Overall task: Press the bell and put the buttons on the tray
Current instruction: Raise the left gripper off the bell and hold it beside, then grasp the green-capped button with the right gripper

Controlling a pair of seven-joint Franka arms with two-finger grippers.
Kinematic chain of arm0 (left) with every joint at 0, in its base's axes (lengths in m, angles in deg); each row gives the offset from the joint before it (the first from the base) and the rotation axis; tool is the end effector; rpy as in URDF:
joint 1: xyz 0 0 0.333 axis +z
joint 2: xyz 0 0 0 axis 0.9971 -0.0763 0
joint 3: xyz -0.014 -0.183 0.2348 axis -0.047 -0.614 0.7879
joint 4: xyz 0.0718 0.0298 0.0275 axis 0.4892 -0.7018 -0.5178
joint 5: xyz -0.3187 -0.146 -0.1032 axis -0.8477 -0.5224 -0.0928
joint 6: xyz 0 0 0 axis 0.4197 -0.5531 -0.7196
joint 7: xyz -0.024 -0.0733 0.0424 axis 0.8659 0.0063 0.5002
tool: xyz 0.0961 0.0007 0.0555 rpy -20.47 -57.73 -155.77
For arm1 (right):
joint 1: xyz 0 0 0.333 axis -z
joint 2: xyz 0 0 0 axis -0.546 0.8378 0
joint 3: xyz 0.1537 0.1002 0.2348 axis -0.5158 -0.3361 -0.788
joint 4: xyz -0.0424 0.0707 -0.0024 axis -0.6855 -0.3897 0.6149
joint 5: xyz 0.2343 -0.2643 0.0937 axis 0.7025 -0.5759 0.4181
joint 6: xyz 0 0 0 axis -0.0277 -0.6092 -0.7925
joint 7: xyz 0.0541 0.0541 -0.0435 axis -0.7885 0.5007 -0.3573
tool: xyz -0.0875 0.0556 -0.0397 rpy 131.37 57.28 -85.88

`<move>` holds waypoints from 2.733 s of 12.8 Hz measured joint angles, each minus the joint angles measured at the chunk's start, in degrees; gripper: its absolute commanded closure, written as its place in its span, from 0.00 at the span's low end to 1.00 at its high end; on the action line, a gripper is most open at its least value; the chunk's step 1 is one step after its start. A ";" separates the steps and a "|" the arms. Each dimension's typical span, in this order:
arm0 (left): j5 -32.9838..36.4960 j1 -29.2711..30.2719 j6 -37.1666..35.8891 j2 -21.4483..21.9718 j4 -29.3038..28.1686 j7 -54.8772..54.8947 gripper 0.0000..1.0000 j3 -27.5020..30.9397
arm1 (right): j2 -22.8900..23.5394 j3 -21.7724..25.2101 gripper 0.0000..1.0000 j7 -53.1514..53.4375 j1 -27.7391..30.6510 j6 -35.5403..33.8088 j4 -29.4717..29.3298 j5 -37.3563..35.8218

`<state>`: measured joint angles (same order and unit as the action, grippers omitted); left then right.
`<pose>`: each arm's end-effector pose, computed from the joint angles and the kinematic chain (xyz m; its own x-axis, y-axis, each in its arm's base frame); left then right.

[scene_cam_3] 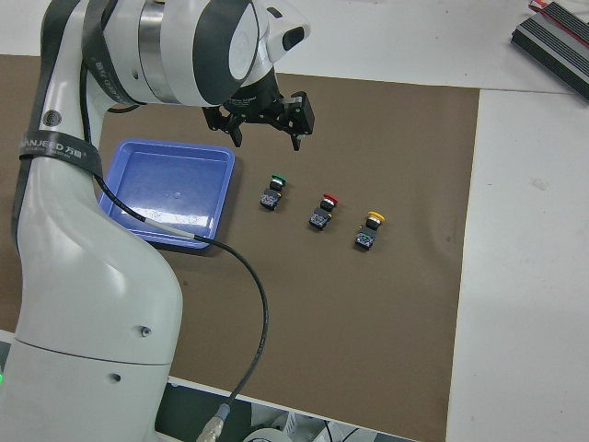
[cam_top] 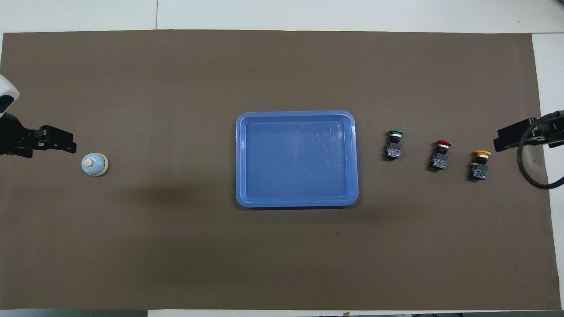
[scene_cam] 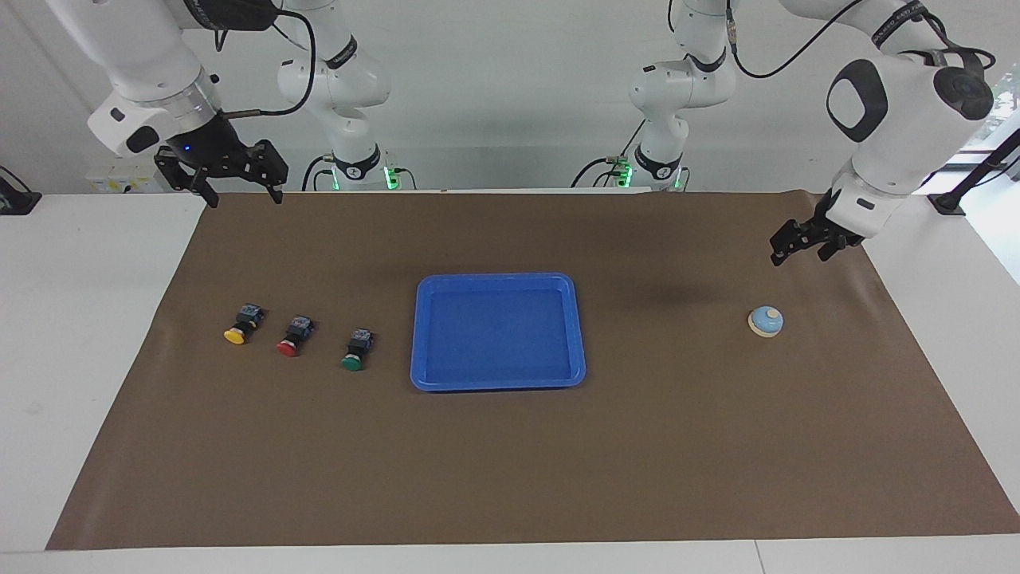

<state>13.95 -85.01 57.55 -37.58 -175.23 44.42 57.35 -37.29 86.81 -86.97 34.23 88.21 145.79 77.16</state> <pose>0.5223 0.0051 0.5225 0.9953 0.0031 -0.0966 0.0049 -0.9998 0.0182 0.5130 -0.0050 0.6157 0.9943 0.0449 -0.0969 0.0437 -0.9989 -0.0144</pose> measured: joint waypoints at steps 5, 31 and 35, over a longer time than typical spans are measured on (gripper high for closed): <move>0.00 -4.02 -5.93 0.34 2.77 -2.93 0.00 -0.13 | -0.15 -0.10 0.00 0.00 -0.09 0.00 0.43 0.00; 0.00 -4.01 -11.29 -0.64 8.92 -2.97 0.00 0.04 | 13.85 0.27 0.05 17.56 -8.95 63.52 39.44 0.02; 0.00 -4.03 -11.07 -0.64 8.85 -2.97 0.00 -0.51 | 14.06 0.27 0.99 17.19 -8.95 62.45 38.96 0.02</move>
<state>13.95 -89.04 46.48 -38.22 -166.38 41.45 56.84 -23.23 87.08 -69.78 25.28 150.66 184.75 77.17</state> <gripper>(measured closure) 0.000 0.145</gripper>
